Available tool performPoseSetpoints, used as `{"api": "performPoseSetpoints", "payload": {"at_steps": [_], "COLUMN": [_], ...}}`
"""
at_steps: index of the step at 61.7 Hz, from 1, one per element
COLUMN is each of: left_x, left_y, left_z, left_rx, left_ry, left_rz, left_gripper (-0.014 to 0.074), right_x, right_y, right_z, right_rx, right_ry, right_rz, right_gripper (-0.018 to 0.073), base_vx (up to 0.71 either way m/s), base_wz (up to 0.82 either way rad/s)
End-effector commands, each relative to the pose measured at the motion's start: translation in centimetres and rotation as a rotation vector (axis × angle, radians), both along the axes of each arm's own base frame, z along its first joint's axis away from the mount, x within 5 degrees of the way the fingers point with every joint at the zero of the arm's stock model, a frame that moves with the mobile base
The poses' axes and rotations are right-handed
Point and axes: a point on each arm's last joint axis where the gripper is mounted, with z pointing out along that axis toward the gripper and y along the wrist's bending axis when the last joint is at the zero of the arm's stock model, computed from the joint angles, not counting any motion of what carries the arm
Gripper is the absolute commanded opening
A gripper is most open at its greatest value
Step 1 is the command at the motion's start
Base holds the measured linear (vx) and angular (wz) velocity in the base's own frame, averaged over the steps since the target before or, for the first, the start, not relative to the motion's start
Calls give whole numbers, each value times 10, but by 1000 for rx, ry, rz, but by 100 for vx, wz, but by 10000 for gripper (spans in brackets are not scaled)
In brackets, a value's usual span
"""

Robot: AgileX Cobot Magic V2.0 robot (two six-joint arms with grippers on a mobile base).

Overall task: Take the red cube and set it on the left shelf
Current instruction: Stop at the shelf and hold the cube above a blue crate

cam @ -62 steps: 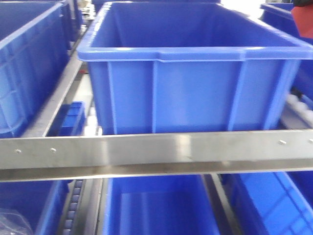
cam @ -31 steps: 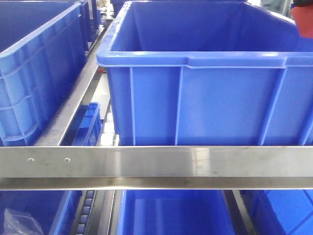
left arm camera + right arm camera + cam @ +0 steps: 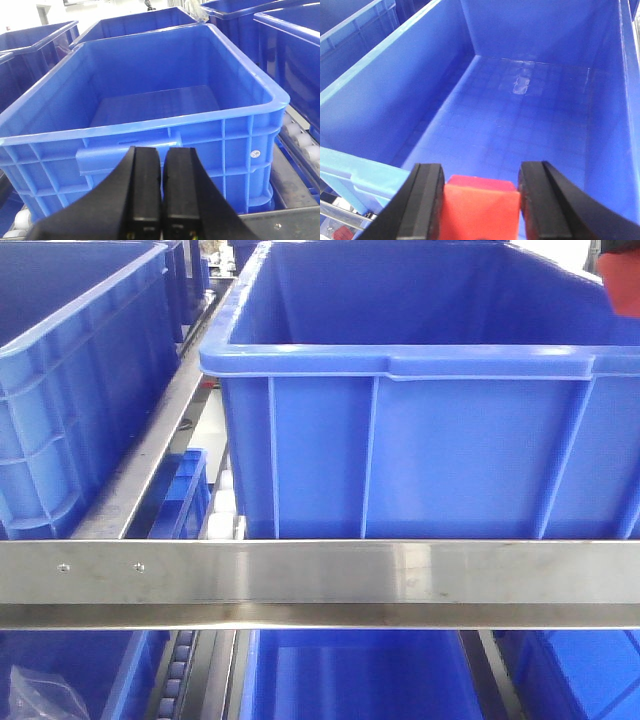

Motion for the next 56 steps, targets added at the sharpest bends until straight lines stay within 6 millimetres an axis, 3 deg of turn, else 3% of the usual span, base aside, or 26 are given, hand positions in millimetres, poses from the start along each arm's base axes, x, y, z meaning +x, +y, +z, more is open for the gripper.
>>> {"api": "performPoseSetpoints", "payload": {"at_steps": [1,56], "left_x": [0,0], "left_y": [0,0], "left_z": [1,1], "left_rx": [-5,-5], "left_ry": [-68,-68], "left_rz": [-6,-6], "left_gripper": [106,106], "right_x": [1,1], "right_y": [-1,-1], "right_z": [20,20], "right_rx": [43,43], "right_ry": [-124,-127], "right_rz": [-4,-4], "right_gripper": [59,59], "base_vx": [0,0], "base_wz": [0,0]}}
